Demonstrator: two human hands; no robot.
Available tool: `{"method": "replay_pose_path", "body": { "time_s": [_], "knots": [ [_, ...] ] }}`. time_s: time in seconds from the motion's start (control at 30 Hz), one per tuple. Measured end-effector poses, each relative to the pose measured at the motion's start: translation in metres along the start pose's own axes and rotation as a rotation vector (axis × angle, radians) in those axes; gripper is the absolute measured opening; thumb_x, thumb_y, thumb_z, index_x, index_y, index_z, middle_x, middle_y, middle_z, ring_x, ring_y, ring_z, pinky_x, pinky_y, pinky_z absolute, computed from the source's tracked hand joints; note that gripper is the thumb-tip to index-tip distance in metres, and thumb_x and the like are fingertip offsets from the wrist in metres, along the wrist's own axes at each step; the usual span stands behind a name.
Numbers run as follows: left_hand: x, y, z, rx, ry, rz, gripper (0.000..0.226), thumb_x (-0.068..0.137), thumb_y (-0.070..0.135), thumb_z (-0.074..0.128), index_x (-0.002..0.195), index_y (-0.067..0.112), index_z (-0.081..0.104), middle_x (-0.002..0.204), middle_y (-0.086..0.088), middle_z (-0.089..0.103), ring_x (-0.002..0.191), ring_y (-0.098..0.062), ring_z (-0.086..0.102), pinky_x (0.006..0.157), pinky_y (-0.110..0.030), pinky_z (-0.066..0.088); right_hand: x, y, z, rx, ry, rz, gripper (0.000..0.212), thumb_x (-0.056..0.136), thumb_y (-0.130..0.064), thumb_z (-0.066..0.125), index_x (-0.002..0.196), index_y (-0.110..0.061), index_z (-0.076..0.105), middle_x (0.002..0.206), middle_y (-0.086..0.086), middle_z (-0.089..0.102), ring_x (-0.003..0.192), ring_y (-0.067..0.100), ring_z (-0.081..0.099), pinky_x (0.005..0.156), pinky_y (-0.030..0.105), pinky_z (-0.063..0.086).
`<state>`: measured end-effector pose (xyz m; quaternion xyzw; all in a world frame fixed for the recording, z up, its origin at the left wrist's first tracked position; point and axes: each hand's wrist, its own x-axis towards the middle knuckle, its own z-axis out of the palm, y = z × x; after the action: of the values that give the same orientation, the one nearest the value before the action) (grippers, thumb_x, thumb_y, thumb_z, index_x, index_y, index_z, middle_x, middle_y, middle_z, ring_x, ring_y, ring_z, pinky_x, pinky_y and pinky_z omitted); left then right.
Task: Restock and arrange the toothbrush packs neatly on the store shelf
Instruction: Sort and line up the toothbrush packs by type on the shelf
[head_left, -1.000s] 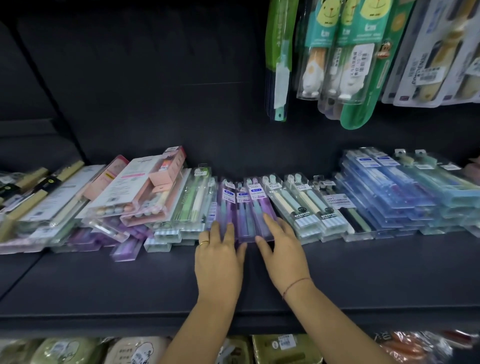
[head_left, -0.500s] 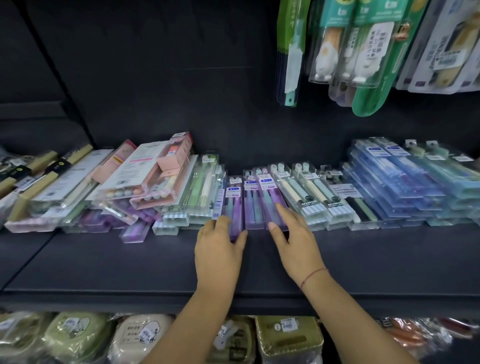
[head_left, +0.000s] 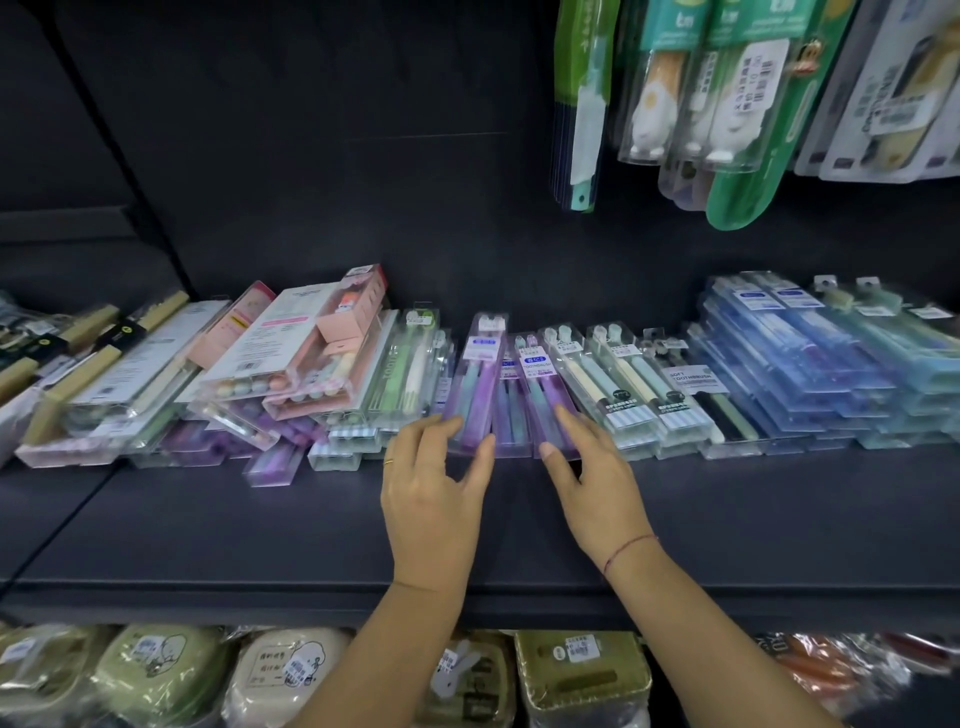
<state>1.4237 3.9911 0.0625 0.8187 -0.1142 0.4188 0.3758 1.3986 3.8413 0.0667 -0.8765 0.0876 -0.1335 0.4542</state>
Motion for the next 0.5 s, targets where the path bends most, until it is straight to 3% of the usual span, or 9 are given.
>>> {"method": "replay_pose_path", "body": {
  "time_s": [0.1,0.17,0.33,0.5],
  "knots": [
    [-0.001,0.0,0.006,0.033,-0.166,-0.086,0.031,0.077,0.026,0.081,0.099,0.007,0.069,0.099,-0.005,0.062,0.082,-0.024,0.063,0.07,-0.041,0.057,0.0,0.0,0.0,0.012,0.006,-0.001,0.053,0.1,-0.03,0.05,0.151,-0.029,0.033,0.157,-0.003,0.029,0.144,0.012,0.027,0.111,0.02,0.023],
    [0.0,-0.001,0.008,-0.003,-0.296,-0.133,0.037,0.078,0.03,0.081,0.106,0.009,0.067,0.107,-0.002,0.06,0.085,-0.022,0.063,0.073,-0.042,0.057,0.0,-0.001,0.0,0.016,-0.003,0.001,0.054,0.1,-0.03,0.05,0.151,-0.028,0.032,0.157,-0.002,0.028,0.144,0.012,0.026,0.11,0.019,0.022],
    [0.006,-0.012,0.017,-0.214,-0.651,-0.211,0.064,0.083,0.032,0.075,0.141,0.022,0.05,0.147,0.002,0.044,0.122,-0.016,0.053,0.104,-0.036,0.045,0.003,0.001,-0.004,0.076,-0.096,0.001,0.058,0.101,-0.017,0.049,0.153,-0.028,0.025,0.161,-0.006,0.018,0.147,0.006,0.013,0.109,0.012,0.01],
    [0.017,-0.018,0.026,-0.315,-0.687,-0.216,0.062,0.084,0.015,0.076,0.14,0.026,0.051,0.147,0.004,0.048,0.134,-0.009,0.046,0.111,-0.031,0.039,0.008,0.003,-0.012,0.079,-0.106,0.004,0.058,0.101,-0.005,0.045,0.152,-0.027,0.028,0.153,-0.012,0.029,0.136,-0.002,0.025,0.105,0.007,0.014]
  ]
}}
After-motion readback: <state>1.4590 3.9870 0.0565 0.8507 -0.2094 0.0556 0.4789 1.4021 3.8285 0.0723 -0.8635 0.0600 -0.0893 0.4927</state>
